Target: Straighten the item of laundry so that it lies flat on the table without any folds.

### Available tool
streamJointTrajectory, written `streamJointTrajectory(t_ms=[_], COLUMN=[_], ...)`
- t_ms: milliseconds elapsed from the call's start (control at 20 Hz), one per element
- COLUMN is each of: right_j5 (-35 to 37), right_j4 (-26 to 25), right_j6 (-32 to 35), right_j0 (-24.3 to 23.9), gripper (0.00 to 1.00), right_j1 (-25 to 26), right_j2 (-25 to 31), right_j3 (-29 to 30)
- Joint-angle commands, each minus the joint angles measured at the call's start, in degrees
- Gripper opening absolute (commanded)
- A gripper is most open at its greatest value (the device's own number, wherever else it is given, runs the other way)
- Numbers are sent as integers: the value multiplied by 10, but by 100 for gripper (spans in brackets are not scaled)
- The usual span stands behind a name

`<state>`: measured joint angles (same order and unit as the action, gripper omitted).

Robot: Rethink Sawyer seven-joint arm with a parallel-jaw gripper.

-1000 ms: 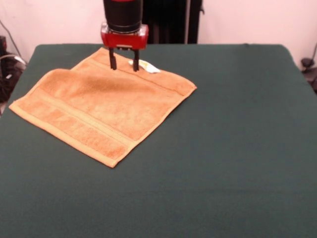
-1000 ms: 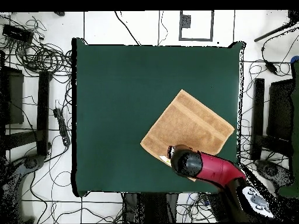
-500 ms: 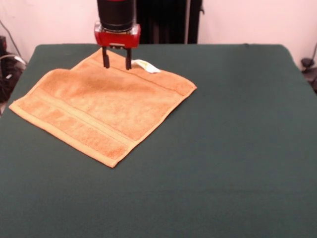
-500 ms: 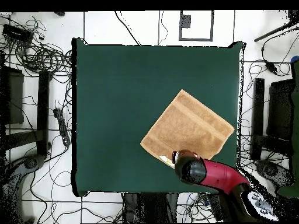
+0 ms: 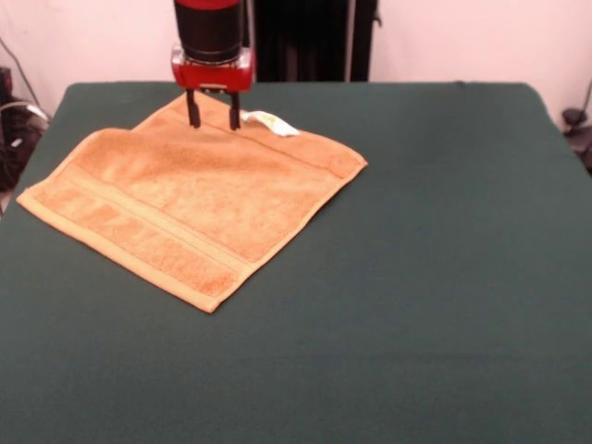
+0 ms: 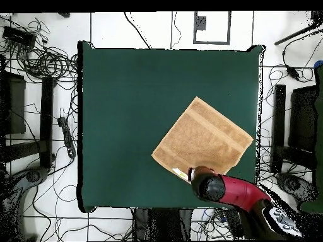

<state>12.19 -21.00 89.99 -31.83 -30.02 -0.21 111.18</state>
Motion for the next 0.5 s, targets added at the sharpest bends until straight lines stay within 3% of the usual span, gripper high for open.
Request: streamJointTrajectory(t_ms=[50,500], right_j5=[-40,-88], right_j4=[-36,-73], right_j6=[45,34], right_j0=[0,-41], gripper=[100,100], right_j1=[71,180], right_j2=[25,36], right_j3=[-33,-100])
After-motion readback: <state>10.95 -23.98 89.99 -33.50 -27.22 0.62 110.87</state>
